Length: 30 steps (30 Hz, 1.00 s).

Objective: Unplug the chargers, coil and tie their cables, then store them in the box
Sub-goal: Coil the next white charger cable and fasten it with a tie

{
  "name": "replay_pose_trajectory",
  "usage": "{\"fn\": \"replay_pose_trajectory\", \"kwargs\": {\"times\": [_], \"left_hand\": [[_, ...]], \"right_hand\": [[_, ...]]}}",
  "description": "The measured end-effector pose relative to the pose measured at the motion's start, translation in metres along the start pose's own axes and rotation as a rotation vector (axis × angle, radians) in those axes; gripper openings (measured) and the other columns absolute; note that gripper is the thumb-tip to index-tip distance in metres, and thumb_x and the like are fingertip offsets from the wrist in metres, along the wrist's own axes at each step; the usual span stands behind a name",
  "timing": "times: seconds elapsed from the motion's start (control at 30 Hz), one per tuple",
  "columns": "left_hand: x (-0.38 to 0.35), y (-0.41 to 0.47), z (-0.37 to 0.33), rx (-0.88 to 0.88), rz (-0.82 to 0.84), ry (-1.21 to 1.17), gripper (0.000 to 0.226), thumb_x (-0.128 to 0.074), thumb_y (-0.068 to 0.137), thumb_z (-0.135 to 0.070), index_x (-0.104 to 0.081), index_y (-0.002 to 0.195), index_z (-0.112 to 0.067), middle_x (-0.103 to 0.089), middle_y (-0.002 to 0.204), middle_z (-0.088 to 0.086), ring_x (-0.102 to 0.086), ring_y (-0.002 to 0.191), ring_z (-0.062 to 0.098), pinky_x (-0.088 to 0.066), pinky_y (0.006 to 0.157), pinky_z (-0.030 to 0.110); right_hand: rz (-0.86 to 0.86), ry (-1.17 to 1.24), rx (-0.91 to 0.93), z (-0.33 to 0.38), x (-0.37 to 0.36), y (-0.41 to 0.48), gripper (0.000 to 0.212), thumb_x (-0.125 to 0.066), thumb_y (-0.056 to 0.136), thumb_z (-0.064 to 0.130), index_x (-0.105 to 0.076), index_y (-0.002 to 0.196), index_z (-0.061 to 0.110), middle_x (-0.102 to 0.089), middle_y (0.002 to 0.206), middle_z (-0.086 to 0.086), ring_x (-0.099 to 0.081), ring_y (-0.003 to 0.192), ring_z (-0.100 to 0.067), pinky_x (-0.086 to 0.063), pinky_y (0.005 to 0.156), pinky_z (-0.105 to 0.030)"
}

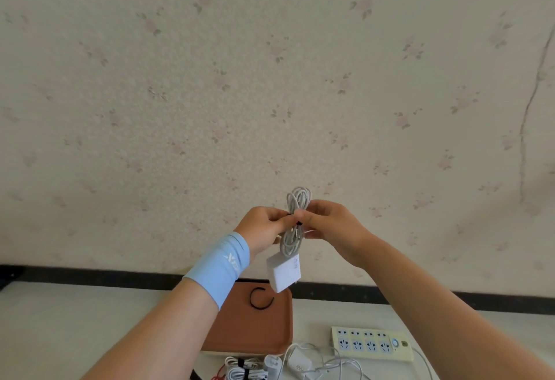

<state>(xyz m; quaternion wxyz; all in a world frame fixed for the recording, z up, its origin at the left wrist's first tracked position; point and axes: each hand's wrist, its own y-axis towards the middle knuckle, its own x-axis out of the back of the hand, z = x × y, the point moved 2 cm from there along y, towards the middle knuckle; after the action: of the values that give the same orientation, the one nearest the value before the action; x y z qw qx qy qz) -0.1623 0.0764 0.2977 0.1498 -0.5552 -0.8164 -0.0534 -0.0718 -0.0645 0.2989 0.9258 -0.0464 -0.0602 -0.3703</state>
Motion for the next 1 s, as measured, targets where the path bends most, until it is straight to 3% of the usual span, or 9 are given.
{"fn": "replay_pose_trajectory", "kwargs": {"times": [0.13, 0.33, 0.47, 0.57, 0.67, 0.77, 0.87, 0.93, 1.0], "left_hand": [[-0.002, -0.002, -0.002, 0.047, -0.058, -0.25, 0.02, -0.061, 0.097, -0.024, -0.074, 0.104, -0.011, -0.076, 0.098, 0.005, -0.071, 0.095, 0.02, -0.058, 0.081, 0.03], [0.0, -0.003, -0.002, 0.021, -0.177, -0.181, 0.019, -0.063, 0.094, -0.031, -0.076, 0.099, -0.019, -0.075, 0.099, -0.005, -0.064, 0.099, 0.005, -0.041, 0.076, 0.015], [0.004, -0.002, 0.003, 0.038, -0.169, -0.163, 0.019, -0.065, 0.091, -0.041, -0.076, 0.096, -0.027, -0.075, 0.103, -0.005, -0.064, 0.107, 0.013, -0.048, 0.1, 0.038], [0.01, 0.0, 0.006, -0.048, -0.261, 0.132, 0.035, -0.066, 0.09, -0.042, -0.068, 0.119, -0.023, -0.068, 0.118, -0.004, -0.062, 0.109, 0.016, -0.048, 0.09, 0.031], [0.016, -0.003, 0.009, -0.14, -0.343, 0.209, 0.091, -0.074, 0.085, -0.035, -0.017, 0.156, -0.03, -0.035, 0.153, -0.006, -0.048, 0.128, 0.012, -0.042, 0.104, 0.034], [0.022, -0.002, 0.006, -0.436, -0.212, 0.773, 0.083, -0.068, 0.089, -0.028, -0.017, 0.153, -0.045, -0.01, 0.164, -0.011, -0.009, 0.151, 0.014, -0.017, 0.122, 0.048], [0.021, -0.001, 0.013, -0.411, 0.079, 1.082, 0.062, -0.062, 0.087, -0.031, -0.041, 0.143, -0.047, -0.028, 0.157, -0.016, -0.012, 0.148, 0.012, -0.002, 0.122, 0.046], [0.019, -0.001, 0.02, -0.368, 0.141, 1.09, 0.051, -0.062, 0.089, -0.031, -0.049, 0.137, -0.045, -0.055, 0.135, -0.015, -0.039, 0.13, 0.014, -0.019, 0.118, 0.039], [0.02, 0.0, 0.024, -0.375, 0.106, 1.004, 0.036, -0.062, 0.093, -0.028, -0.06, 0.127, -0.04, -0.066, 0.114, -0.011, -0.054, 0.106, 0.013, -0.041, 0.1, 0.03]], "right_hand": [[0.157, -0.17, -0.037, -0.011, -0.008, -0.001, 0.041, -0.079, 0.086, 0.031, -0.065, 0.124, 0.024, -0.074, 0.115, 0.005, -0.067, 0.11, -0.013, -0.05, 0.096, -0.03], [0.092, -0.209, -0.014, -0.017, -0.009, 0.003, 0.019, -0.073, 0.092, 0.029, -0.071, 0.108, 0.02, -0.076, 0.106, 0.003, -0.069, 0.105, -0.011, -0.048, 0.096, -0.029], [0.134, -0.181, -0.019, -0.018, -0.01, 0.002, 0.014, -0.067, 0.096, 0.023, -0.069, 0.109, 0.017, -0.078, 0.103, 0.001, -0.072, 0.098, -0.011, -0.048, 0.089, -0.028], [0.164, -0.189, -0.07, -0.023, -0.009, 0.003, 0.016, -0.066, 0.097, 0.025, -0.07, 0.111, 0.019, -0.078, 0.102, 0.002, -0.072, 0.099, -0.013, -0.051, 0.099, -0.04], [0.166, -0.174, -0.101, -0.028, -0.008, 0.006, 0.019, -0.065, 0.098, 0.026, -0.069, 0.116, 0.022, -0.077, 0.106, 0.001, -0.071, 0.099, -0.011, -0.05, 0.103, -0.046], [0.222, -0.193, -0.126, -0.031, -0.011, 0.007, 0.02, -0.062, 0.1, 0.028, -0.067, 0.119, 0.024, -0.075, 0.106, 0.001, -0.069, 0.102, -0.013, -0.046, 0.105, -0.05], [0.308, -0.218, -0.15, -0.039, -0.017, 0.007, 0.024, -0.059, 0.101, 0.03, -0.063, 0.125, 0.024, -0.071, 0.109, 0.0, -0.064, 0.101, -0.014, -0.046, 0.105, -0.052], [0.345, -0.174, -0.186, -0.047, -0.019, 0.007, 0.029, -0.057, 0.102, 0.031, -0.063, 0.13, 0.023, -0.069, 0.114, -0.003, -0.063, 0.102, -0.015, -0.048, 0.105, -0.056], [0.383, -0.033, -0.223, -0.057, -0.023, 0.009, 0.033, -0.058, 0.102, 0.032, -0.062, 0.133, 0.022, -0.068, 0.112, -0.006, -0.063, 0.101, -0.019, -0.05, 0.102, -0.058]]}}
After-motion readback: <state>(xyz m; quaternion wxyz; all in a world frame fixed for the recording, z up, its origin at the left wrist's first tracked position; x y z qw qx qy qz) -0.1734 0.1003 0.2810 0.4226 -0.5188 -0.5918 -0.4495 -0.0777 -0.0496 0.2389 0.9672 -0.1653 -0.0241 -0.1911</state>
